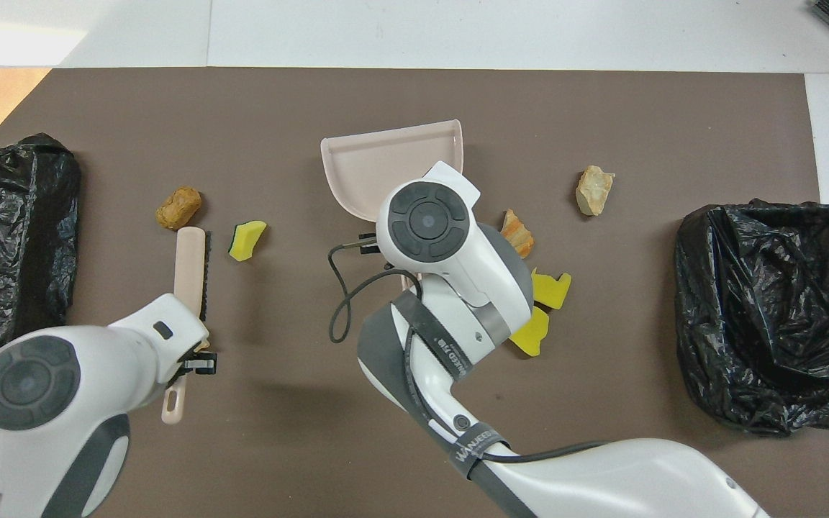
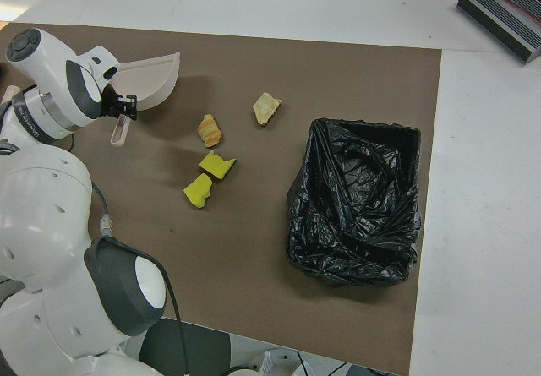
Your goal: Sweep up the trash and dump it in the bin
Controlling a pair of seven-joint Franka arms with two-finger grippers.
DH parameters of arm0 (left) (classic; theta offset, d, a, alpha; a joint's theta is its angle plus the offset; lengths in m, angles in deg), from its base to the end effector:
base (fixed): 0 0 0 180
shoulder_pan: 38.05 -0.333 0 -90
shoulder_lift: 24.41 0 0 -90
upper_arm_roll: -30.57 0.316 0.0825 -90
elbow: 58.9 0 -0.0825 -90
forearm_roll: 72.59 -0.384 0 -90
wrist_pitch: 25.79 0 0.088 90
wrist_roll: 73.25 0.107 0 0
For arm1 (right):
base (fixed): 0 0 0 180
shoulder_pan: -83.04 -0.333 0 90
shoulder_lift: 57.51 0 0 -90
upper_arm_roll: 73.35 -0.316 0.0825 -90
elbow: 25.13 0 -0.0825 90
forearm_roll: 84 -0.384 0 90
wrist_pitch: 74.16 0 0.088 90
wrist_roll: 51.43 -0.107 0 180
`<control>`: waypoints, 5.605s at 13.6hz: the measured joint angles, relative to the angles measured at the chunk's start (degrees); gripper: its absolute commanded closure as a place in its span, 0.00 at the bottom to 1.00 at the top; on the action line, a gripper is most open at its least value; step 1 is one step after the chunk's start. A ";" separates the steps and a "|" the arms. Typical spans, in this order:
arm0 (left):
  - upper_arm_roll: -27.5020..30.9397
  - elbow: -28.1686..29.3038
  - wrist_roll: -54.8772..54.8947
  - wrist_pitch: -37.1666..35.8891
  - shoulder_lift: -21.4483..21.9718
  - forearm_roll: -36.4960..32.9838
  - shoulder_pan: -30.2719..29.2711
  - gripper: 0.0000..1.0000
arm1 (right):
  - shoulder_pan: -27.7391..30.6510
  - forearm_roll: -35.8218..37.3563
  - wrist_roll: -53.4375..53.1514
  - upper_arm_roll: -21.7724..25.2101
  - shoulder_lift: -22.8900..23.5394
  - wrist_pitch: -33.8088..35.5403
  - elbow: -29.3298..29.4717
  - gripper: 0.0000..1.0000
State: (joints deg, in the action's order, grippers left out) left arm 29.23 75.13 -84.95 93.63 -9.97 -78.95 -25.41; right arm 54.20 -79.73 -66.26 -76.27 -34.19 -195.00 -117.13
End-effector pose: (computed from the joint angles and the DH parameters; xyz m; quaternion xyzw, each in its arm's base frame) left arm 0.4511 -0.1069 0.4347 -0.9976 0.0468 -0.0098 0.0503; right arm 0.5832 0.3519 0.4032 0.9854 0.1618 0.0536 0.0019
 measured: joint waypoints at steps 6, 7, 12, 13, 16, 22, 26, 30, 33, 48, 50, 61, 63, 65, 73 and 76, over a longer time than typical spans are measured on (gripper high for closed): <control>0.15 -14.22 21.08 1.71 -15.27 -0.07 -13.64 1.00 | 6.85 0.33 44.39 0.22 -0.97 4.45 -2.06 1.00; 0.16 -15.93 22.76 2.64 -17.81 -0.07 -15.07 1.00 | 7.81 0.97 50.74 0.27 -0.93 4.45 -2.24 1.00; -0.24 -18.24 25.56 4.77 -23.97 -0.04 -16.90 1.00 | 12.11 5.75 74.76 0.31 1.46 4.13 0.38 1.00; -0.68 -17.92 25.43 4.65 -24.07 0.01 -16.81 1.00 | 12.11 6.12 77.14 0.29 3.08 4.13 2.07 1.00; -1.60 -15.56 21.34 4.63 -23.66 0.15 -14.87 1.00 | 11.67 8.69 79.58 -0.09 5.58 4.96 5.29 1.00; -2.03 -9.65 1.99 4.62 -19.53 2.09 -2.18 1.00 | 9.42 13.62 80.40 -0.38 5.85 6.05 6.61 1.00; -2.20 -7.48 -8.21 4.59 -17.43 4.56 7.93 1.00 | 8.86 13.61 81.33 -0.95 5.62 7.51 6.63 1.00; -2.07 -7.90 -15.76 3.07 -16.39 4.89 12.73 1.00 | 8.85 9.94 81.10 -1.12 5.61 8.44 6.10 1.00; -0.40 -9.90 -19.05 -2.93 -13.17 5.01 10.34 1.00 | 8.94 8.19 80.38 -1.09 5.54 8.51 5.29 1.00; -0.95 12.28 -47.49 -8.68 3.44 5.16 2.91 1.00 | 9.06 3.86 77.45 -1.18 4.55 8.64 1.97 1.00; -1.16 13.65 -47.50 -3.50 2.66 5.29 5.95 1.00 | 9.05 3.86 77.45 -1.18 4.56 7.80 1.48 1.00; -1.77 -1.88 -32.71 15.10 -15.89 12.32 14.69 1.00 | 9.17 3.82 77.45 -1.12 4.55 6.09 0.68 1.00; -1.77 -2.45 -29.57 16.62 -16.69 12.33 15.27 1.00 | 9.21 3.79 77.45 -1.12 4.55 6.06 0.59 1.00; -1.83 -2.47 -28.39 18.56 -16.72 12.37 17.90 1.00 | 9.25 3.77 77.45 -1.12 4.55 6.01 0.53 1.00; -2.07 -12.98 -27.84 26.84 -26.51 12.47 29.32 1.00 | 9.66 3.70 77.49 -1.14 4.55 5.95 0.40 1.00; -1.75 -15.39 -27.82 23.08 -26.89 12.53 29.90 1.00 | 11.05 3.70 78.38 -1.11 4.55 5.95 0.35 1.00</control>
State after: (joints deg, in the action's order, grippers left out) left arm 27.48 59.74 -112.77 116.71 -36.86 -66.42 4.49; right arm 65.26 -76.03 12.12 -77.37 -29.64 -189.05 -116.78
